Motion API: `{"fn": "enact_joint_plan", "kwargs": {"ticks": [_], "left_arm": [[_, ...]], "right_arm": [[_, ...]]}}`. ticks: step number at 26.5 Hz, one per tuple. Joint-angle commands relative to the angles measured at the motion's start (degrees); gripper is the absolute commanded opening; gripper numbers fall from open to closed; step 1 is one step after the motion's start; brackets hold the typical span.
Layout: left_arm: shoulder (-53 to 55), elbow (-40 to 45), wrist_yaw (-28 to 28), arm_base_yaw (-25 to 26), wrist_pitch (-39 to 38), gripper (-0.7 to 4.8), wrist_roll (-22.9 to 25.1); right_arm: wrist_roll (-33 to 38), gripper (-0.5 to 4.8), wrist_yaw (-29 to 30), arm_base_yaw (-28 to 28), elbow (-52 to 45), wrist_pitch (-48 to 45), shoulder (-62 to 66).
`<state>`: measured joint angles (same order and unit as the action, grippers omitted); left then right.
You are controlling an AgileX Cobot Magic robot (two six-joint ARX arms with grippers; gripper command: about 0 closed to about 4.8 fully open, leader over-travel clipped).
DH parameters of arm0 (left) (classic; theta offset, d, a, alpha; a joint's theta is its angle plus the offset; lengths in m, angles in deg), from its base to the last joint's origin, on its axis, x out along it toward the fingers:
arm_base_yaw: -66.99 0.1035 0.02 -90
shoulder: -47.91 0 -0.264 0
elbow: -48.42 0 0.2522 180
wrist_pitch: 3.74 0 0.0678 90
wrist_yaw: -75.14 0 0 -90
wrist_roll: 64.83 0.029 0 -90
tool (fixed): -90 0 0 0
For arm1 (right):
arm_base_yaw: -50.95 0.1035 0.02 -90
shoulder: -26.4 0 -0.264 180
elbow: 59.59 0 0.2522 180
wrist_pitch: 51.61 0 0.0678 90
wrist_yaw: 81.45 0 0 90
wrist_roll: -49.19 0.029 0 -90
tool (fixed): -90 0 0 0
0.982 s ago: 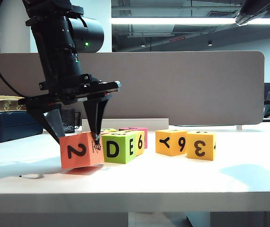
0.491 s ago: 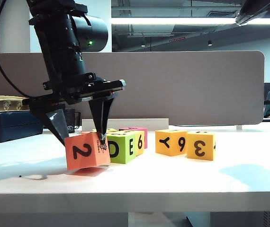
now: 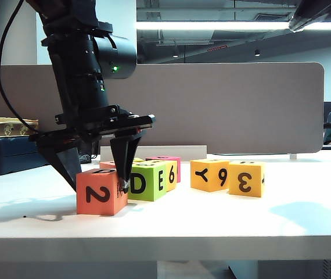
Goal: Select the appropriate blocks from the scattered letter blocks on the table and arrange them in a row to spell out "DEEP".
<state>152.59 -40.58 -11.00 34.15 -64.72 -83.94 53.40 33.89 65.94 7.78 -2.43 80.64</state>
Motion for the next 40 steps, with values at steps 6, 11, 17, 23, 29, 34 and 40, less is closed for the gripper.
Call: {"fn": "enact_joint_plan", "kwargs": {"ticks": [6, 11, 17, 23, 29, 34, 40], "left_arm": [[-0.46, -0.15, 0.00, -0.02, 0.11, 4.79, 1.42], [-0.48, -2.45, -0.09, 0.00, -2.05, 4.79, 3.82], [-0.48, -11.19, -6.03, 0.02, -8.20, 4.79, 9.88], [-0.44, -15.80, -13.31, 0.07, -4.04, 4.63, 22.36], [0.61, -15.72, -12.92, 0.09, 4.46, 4.57, 38.03], [2.25, -15.74, -11.76, 1.49, 9.29, 4.25, 41.38], [5.33, -15.82, -5.95, 6.10, 12.04, 3.90, 41.83]], "right_arm": [[-0.17, -0.06, 0.26, 0.02, 0.17, -0.48, -0.15], [-0.17, -0.06, 0.26, 0.02, 0.17, -0.48, -0.15], [-0.17, -0.05, 0.26, 0.02, 0.17, -0.48, -0.15], [-0.15, -0.06, 0.28, 0.02, 0.17, -0.48, -0.17], [-0.17, -0.06, 0.28, 0.02, 0.17, -0.46, -0.17], [-0.17, -0.06, 0.28, 0.02, 0.17, -0.26, -0.17], [-0.17, -0.06, 0.28, 0.02, 0.17, 1.33, -0.17]]}}
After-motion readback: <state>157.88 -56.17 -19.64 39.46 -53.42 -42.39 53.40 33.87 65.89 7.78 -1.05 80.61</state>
